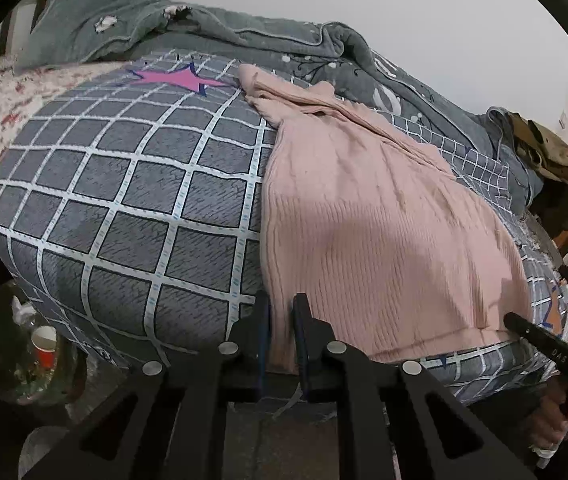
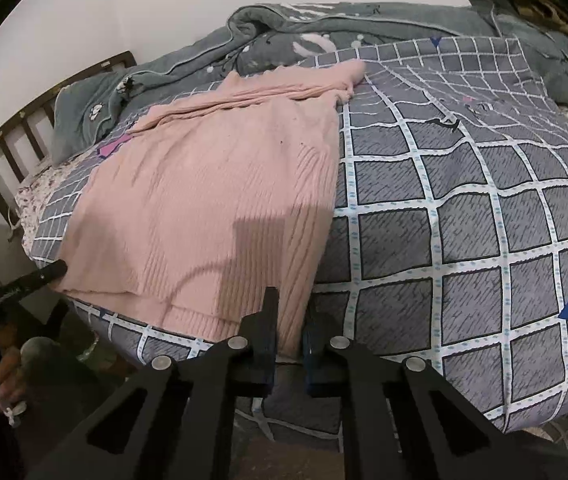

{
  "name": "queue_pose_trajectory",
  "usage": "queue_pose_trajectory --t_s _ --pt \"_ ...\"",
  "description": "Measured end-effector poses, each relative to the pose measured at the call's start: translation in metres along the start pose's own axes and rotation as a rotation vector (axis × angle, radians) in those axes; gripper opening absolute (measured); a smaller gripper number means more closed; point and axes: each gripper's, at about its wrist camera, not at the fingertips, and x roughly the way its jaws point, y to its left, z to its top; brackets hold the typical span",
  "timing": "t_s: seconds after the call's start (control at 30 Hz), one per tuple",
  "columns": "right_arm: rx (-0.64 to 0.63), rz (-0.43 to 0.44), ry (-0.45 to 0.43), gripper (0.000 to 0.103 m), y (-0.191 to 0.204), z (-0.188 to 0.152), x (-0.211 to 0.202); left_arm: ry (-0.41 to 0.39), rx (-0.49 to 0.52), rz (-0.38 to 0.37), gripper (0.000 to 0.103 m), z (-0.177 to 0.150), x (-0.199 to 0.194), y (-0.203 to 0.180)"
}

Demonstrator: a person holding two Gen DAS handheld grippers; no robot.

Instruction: Fold small clothes

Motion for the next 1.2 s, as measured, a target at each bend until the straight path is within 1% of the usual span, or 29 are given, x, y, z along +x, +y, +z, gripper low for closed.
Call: queue_pose_trajectory --t_s 0.07,0.1,0.13,0.2,0.23,0.27,0.33,0.47,0.57,0.73,0.83,0.9,1.03,1.2 --pt "0.013 0.014 0.011 0.01 -0.001 0.001 0.001 0.022 -0.053 -0.032 0.012 0.004 0.002 0.007" --pt "0.024 0.031 0.016 0.013 -0.003 0.002 0.001 0.028 -0.072 -0.044 0.012 0.004 0.002 0.009" --pt "0.041 0.055 0.022 0.013 -0.005 0.003 0.001 0.035 -0.091 -0.058 0.012 0.005 0.003 0.011" --pt "0.068 0.087 0.023 0.013 -0.007 0.004 0.001 0.043 -0.105 -0.066 0.011 0.005 0.004 0.013" --pt "0.077 0.091 0.02 0.011 -0.009 0.005 0.001 0.044 -0.108 -0.058 0.007 0.005 0.004 0.013" --pt "0.088 0.102 0.012 0.006 -0.01 0.005 0.0 0.044 -0.106 -0.045 0.007 0.005 0.004 0.012" --pt "0.099 0.123 -0.018 0.005 -0.009 0.005 -0.006 0.022 -0.103 -0.033 0.007 0.004 0.001 0.011" --pt "0.101 0.153 -0.094 0.005 -0.008 0.008 -0.023 0.002 -0.11 -0.032 0.007 0.006 -0.011 0.007" --pt "0.101 0.175 -0.124 0.005 -0.007 0.01 -0.031 -0.023 -0.112 -0.036 0.007 0.013 -0.024 0.003" --pt "0.133 0.231 -0.171 0.005 -0.01 0.012 -0.045 -0.067 -0.09 -0.005 0.006 0.021 -0.044 -0.009" --pt "0.154 0.259 -0.172 0.005 -0.011 0.013 -0.048 -0.082 -0.071 0.02 0.006 0.024 -0.049 -0.017" --pt "0.166 0.257 -0.168 0.005 -0.009 0.014 -0.048 -0.09 -0.07 0.016 0.006 0.026 -0.053 -0.019" --pt "0.189 0.28 -0.171 0.005 -0.007 0.019 -0.051 -0.091 -0.079 0.013 0.006 0.03 -0.055 -0.021" --pt "0.216 0.302 -0.184 0.005 -0.006 0.029 -0.061 -0.099 -0.112 -0.006 0.006 0.039 -0.061 -0.017"
